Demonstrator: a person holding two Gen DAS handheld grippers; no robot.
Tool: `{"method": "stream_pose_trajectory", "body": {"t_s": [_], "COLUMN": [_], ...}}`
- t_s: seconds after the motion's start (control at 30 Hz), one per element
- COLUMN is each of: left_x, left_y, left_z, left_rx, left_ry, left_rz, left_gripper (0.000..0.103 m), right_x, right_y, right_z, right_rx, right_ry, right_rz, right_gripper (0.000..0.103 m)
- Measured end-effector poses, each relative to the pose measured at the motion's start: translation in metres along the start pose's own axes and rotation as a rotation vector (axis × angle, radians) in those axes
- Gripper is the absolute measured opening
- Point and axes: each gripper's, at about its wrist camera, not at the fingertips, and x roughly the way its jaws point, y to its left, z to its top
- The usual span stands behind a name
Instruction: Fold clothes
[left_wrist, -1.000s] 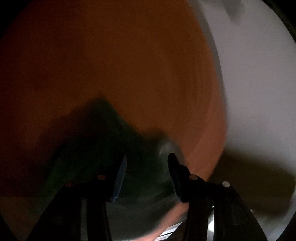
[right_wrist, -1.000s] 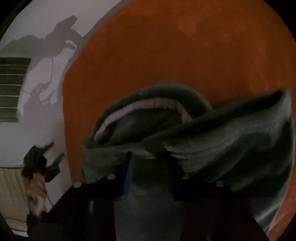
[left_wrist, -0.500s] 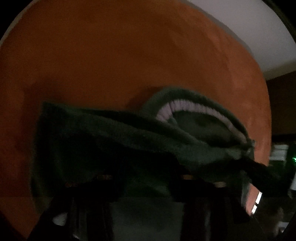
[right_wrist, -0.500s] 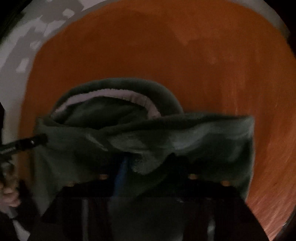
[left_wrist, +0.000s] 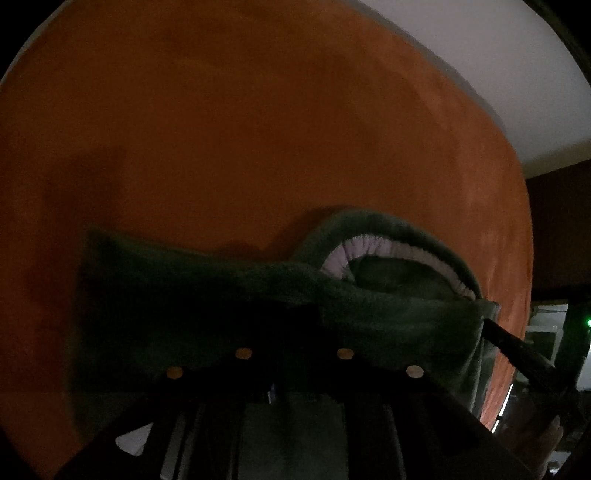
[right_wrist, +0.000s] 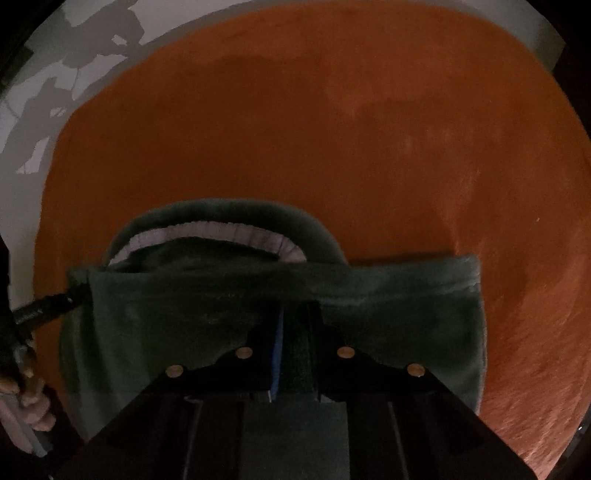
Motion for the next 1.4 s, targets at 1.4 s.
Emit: {"method": "stream_pose_trajectory", "body": {"t_s": [1.4], "left_x": [0.058], "left_y": [-0.061], "left_z": [-0.26], "left_rx": [0.283], "left_ry": [-0.049], "left_rz": [0.192], "left_gripper": [0.044], "right_x": [0.033], "right_y": [0.047], "right_z": [-0.235], "right_rx": [-0.023], "right_ry": [0.097], "right_rz": [0.047], "right_gripper": [0.011]}}
